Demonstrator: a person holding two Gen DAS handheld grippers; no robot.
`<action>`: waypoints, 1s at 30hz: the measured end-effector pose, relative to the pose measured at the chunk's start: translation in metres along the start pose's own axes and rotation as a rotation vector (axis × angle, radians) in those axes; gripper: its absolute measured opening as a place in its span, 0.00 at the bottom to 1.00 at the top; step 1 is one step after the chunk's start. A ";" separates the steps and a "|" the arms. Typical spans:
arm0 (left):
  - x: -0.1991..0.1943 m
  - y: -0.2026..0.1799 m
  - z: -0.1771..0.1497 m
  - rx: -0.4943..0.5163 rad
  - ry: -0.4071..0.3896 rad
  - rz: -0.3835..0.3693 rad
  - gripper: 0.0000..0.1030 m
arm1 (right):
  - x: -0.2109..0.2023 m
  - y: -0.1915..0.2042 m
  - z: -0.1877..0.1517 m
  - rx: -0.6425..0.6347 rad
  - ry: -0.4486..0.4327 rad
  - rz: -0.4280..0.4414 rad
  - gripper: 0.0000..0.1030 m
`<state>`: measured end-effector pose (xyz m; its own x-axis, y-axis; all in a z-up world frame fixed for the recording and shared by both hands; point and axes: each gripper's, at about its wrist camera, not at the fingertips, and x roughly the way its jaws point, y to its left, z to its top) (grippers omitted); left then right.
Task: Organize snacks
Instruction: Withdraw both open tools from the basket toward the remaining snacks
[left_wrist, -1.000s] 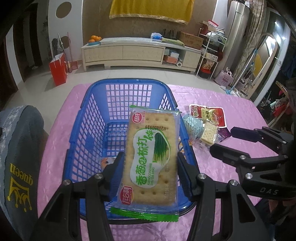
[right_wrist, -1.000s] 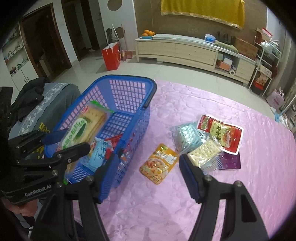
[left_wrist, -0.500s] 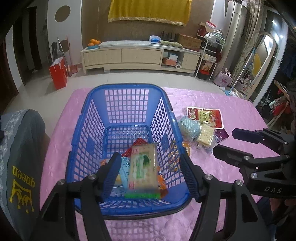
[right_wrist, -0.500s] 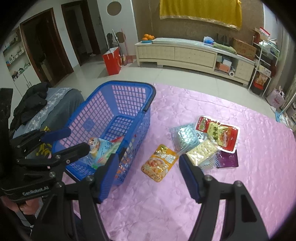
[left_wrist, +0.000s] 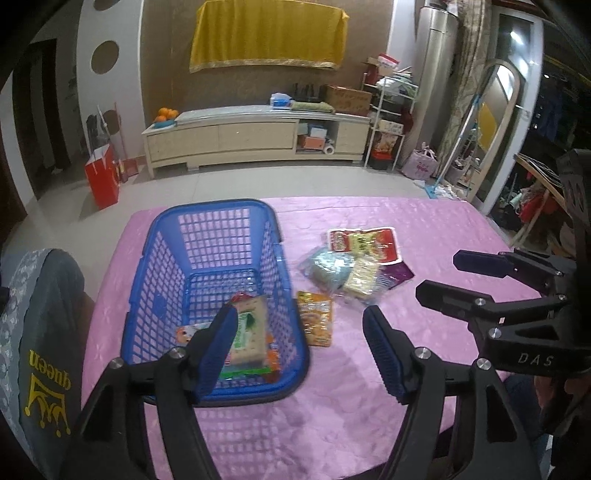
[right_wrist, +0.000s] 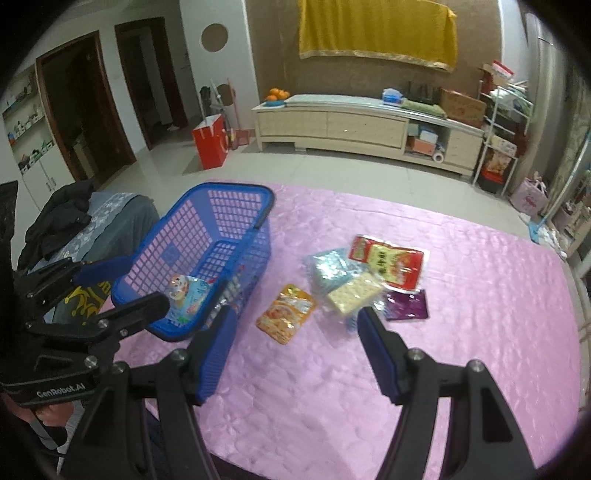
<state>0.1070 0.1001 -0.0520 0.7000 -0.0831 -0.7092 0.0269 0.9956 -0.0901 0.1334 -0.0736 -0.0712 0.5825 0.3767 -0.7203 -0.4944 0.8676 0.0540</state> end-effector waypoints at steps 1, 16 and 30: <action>-0.001 -0.006 0.000 0.009 -0.002 0.000 0.66 | -0.003 -0.004 -0.002 0.004 -0.003 -0.004 0.70; 0.019 -0.083 -0.011 0.123 0.021 -0.046 0.72 | -0.019 -0.060 -0.032 0.061 -0.019 -0.071 0.70; 0.066 -0.103 -0.009 0.097 0.075 -0.053 0.72 | 0.013 -0.103 -0.039 0.084 0.035 -0.071 0.70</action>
<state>0.1439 -0.0087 -0.0964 0.6409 -0.1355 -0.7556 0.1341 0.9889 -0.0636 0.1668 -0.1707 -0.1127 0.5903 0.3035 -0.7480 -0.3964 0.9162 0.0589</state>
